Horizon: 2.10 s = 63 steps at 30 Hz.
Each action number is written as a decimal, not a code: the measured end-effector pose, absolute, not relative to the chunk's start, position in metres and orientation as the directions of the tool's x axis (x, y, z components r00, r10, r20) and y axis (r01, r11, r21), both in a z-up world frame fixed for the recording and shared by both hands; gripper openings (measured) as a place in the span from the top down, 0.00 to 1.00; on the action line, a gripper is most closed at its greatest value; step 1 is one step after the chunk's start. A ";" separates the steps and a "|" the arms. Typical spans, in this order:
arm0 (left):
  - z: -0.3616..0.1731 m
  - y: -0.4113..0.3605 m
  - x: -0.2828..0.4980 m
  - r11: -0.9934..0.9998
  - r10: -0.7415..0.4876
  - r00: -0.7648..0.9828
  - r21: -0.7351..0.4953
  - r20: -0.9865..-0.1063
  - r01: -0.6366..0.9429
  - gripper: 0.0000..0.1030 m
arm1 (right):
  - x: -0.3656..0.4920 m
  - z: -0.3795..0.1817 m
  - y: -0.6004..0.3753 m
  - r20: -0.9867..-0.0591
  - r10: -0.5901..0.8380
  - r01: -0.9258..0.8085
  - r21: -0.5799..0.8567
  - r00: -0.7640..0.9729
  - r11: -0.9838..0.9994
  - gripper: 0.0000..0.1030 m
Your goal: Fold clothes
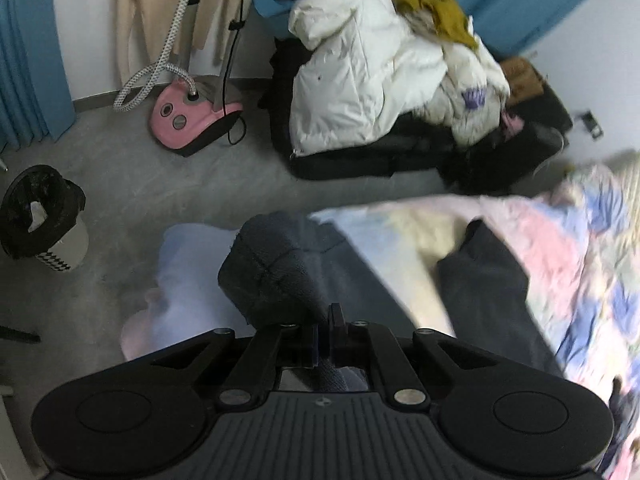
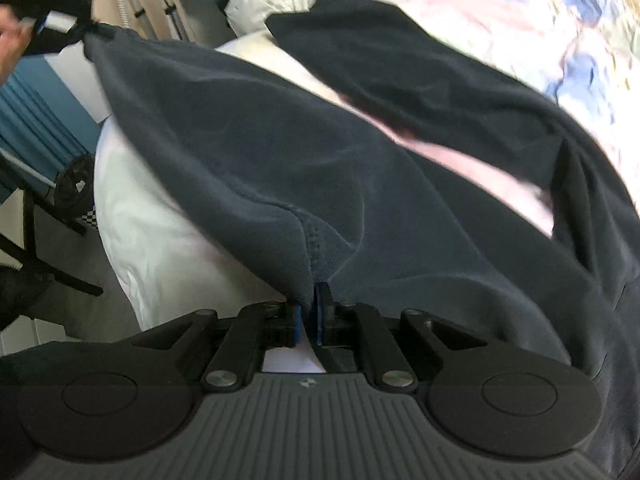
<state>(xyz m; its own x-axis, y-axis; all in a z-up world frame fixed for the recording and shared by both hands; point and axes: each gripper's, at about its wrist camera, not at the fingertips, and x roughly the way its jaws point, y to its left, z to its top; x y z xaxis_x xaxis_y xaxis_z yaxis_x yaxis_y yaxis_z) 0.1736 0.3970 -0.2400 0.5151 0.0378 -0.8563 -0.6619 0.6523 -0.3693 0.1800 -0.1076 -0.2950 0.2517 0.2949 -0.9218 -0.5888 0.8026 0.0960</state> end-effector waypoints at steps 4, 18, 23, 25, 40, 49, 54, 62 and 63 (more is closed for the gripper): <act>-0.238 0.390 0.164 0.689 0.031 0.501 -0.345 -0.865 -0.637 0.77 | 0.180 -0.286 -0.110 -0.919 0.290 -0.566 0.094 0.266 0.819 0.77; -0.199 0.300 0.164 0.823 0.040 0.457 -0.230 -0.889 -0.519 0.23 | 0.197 -0.251 -0.202 -0.836 0.280 -0.278 0.160 0.472 0.947 0.49; -0.193 0.260 0.169 0.881 0.040 0.449 -0.180 -0.893 -0.437 0.23 | 0.206 -0.275 -0.266 -0.837 0.144 -0.081 0.119 0.528 0.990 0.50; -0.193 0.245 0.170 0.897 0.035 0.446 -0.169 -0.895 -0.409 0.23 | 0.207 -0.286 -0.293 -0.831 0.088 0.003 0.107 0.549 0.994 0.48; -0.174 0.104 0.172 0.977 -0.040 0.463 -0.132 -0.885 -0.168 0.23 | 0.207 -0.423 -0.418 -0.753 -0.195 0.296 0.000 0.628 0.955 0.17; -0.167 0.045 0.167 0.987 -0.117 0.437 -0.154 -0.892 -0.051 0.23 | 0.188 -0.454 -0.410 -0.649 -0.268 0.326 -0.033 0.712 0.945 0.00; -0.164 0.023 0.170 0.987 -0.135 0.437 -0.159 -0.889 -0.019 0.23 | 0.182 -0.457 -0.404 -0.617 -0.295 0.340 -0.047 0.729 0.939 0.00; -0.168 0.013 0.173 0.984 -0.156 0.418 -0.177 -0.895 -0.011 0.23 | 0.174 -0.461 -0.414 -0.603 -0.249 0.343 0.043 0.758 0.938 0.00; -0.169 0.012 0.173 0.984 -0.160 0.412 -0.180 -0.897 -0.011 0.23 | 0.174 -0.462 -0.416 -0.603 -0.244 0.343 0.051 0.759 0.938 0.00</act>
